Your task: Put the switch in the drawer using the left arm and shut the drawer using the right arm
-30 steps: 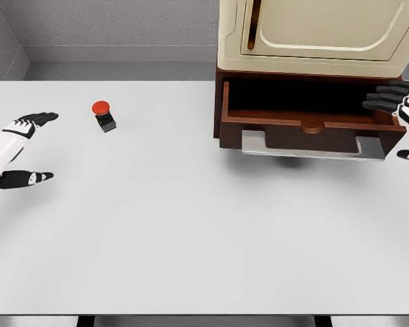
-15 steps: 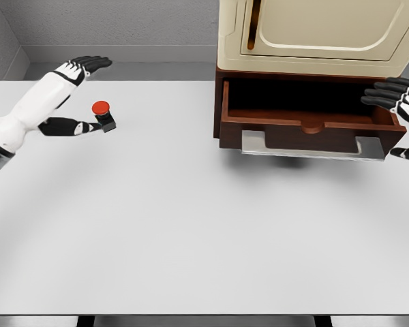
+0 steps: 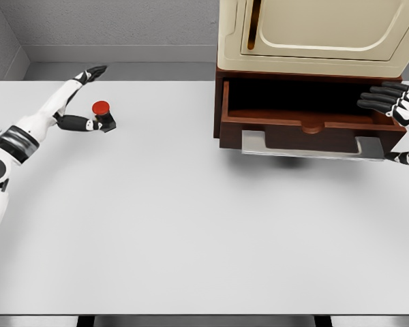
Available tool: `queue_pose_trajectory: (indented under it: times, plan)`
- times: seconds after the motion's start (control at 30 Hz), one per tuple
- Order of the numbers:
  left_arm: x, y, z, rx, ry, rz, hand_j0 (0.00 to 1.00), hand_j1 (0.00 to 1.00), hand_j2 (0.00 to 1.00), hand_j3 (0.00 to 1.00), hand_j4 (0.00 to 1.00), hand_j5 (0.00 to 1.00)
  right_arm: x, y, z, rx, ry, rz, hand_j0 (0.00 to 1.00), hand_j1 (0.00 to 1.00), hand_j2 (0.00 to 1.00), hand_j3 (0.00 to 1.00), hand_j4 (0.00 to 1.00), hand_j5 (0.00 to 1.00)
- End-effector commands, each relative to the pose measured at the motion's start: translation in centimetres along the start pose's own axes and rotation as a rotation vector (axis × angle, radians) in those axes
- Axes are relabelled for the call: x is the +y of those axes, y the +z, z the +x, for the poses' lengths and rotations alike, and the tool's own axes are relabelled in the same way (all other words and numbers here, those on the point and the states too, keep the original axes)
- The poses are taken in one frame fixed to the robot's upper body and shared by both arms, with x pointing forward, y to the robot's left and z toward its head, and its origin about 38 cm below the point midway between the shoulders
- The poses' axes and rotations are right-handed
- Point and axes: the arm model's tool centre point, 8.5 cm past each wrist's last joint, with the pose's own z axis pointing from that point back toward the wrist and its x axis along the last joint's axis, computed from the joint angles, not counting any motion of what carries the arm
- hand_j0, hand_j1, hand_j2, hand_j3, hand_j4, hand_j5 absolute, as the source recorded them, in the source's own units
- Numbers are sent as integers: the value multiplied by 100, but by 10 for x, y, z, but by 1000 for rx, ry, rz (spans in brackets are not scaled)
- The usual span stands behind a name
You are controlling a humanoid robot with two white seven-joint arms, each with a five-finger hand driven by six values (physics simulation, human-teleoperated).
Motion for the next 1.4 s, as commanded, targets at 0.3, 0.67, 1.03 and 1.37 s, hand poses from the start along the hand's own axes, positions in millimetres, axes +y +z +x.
queue_pose_trajectory:
  times: [0.3, 0.67, 1.03, 1.37]
  plan:
    - [-8, -3, -31, 137, 139, 32, 100, 100, 100, 100, 100, 100, 6, 2, 1, 0, -17, 16, 100, 100, 100, 100, 100, 100]
    - [-25, -10, -37, 189, 174, 14, 100, 100, 100, 100, 100, 100, 12, 5, 2, 4, -27, 35, 100, 100, 100, 100, 100, 100]
    - [-24, -13, -36, 207, 101, -15, 93, 93, 93, 93, 93, 93, 19, 9, 3, 10, -43, 53, 100, 100, 100, 100, 100, 100]
    - [-23, -23, -40, 238, 109, -18, 85, 85, 85, 85, 85, 85, 19, 9, 3, 10, -43, 48, 100, 100, 100, 100, 100, 100]
